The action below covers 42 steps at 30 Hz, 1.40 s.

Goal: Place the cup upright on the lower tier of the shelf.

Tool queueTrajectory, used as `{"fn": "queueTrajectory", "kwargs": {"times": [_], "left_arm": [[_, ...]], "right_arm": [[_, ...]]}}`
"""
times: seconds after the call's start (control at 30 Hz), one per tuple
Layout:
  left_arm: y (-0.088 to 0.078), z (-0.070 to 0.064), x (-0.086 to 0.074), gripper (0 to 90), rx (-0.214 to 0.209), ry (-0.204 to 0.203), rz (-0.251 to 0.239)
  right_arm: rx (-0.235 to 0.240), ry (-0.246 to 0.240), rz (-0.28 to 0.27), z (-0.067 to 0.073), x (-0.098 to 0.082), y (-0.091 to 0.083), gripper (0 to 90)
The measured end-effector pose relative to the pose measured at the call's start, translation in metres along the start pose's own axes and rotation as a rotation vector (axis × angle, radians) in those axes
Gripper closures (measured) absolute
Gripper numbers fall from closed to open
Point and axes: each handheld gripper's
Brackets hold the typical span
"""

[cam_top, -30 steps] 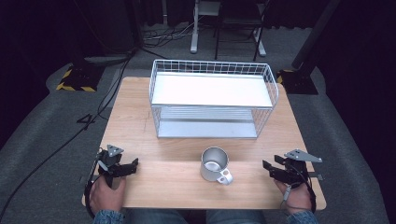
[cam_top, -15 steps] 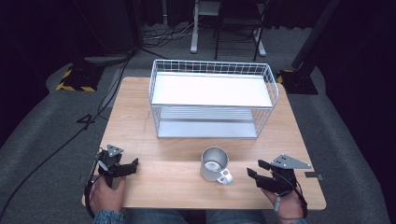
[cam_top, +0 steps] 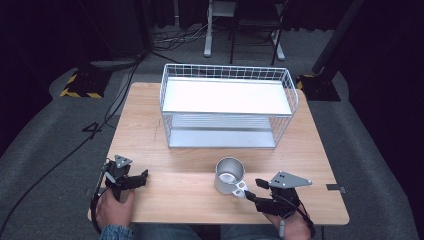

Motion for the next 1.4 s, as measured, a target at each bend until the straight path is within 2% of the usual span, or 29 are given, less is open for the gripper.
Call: {"fn": "queueTrajectory", "kwargs": {"times": [0.17, 0.2, 0.23, 0.33, 0.63, 0.83, 0.9, 0.93, 0.97, 1.03, 1.23, 1.4], "left_arm": [[0.000, 0.000, 0.000, 12.1, 0.000, 0.001, 0.000], [0.000, 0.000, 0.000, 12.1, 0.000, 0.002, 0.001], [0.000, 0.000, 0.000, 12.1, 0.000, 0.002, 0.001], [0.000, 0.000, 0.000, 12.1, 0.000, 0.000, 0.000], [0.000, 0.000, 0.000, 12.1, 0.000, 0.000, 0.000], [0.000, 0.000, 0.000, 12.1, 0.000, 0.002, 0.001], [0.000, 0.000, 0.000, 12.1, 0.000, 0.000, 0.000], [0.000, 0.000, 0.000, 12.1, 0.000, 0.000, 0.000], [0.000, 0.000, 0.000, 12.1, 0.000, 0.000, 0.000], [0.000, 0.000, 0.000, 12.1, 0.000, 0.000, 0.000], [0.000, 0.000, 0.000, 12.1, 0.000, 0.001, 0.000], [0.000, 0.000, 0.000, 12.1, 0.000, 0.002, 0.001]], "right_arm": [[-0.002, -0.012, 0.026, 0.003, -0.001, 0.009, 44.3], [-0.001, -0.009, 0.041, 0.004, -0.002, 0.013, 49.7], [-0.001, -0.009, 0.041, 0.004, -0.002, 0.013, 49.7], [-0.023, -0.028, 0.074, 0.006, -0.002, 0.022, 57.0], [-0.024, -0.020, 0.106, 0.005, 0.002, 0.031, 60.5], [0.000, 0.000, 0.145, 0.004, 0.009, 0.038, 59.6], [-0.008, 0.001, 0.151, 0.004, 0.009, 0.039, 60.6], [-0.021, -0.012, 0.156, 0.005, 0.009, 0.039, 64.5], [-0.021, -0.012, 0.156, 0.005, 0.009, 0.039, 64.5], [-0.024, -0.021, 0.157, 0.007, 0.009, 0.039, 69.9], [-0.030, -0.022, 0.148, 0.008, 0.009, 0.038, 71.3], [-0.032, -0.010, 0.102, 0.008, 0.011, 0.036, 71.4]]}}
Point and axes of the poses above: each handheld gripper's, and its own axes: y roughly forward along the jaws, x roughly out of its top, z roughly to its left, and after that the axes turned 7 degrees about z, right-handed
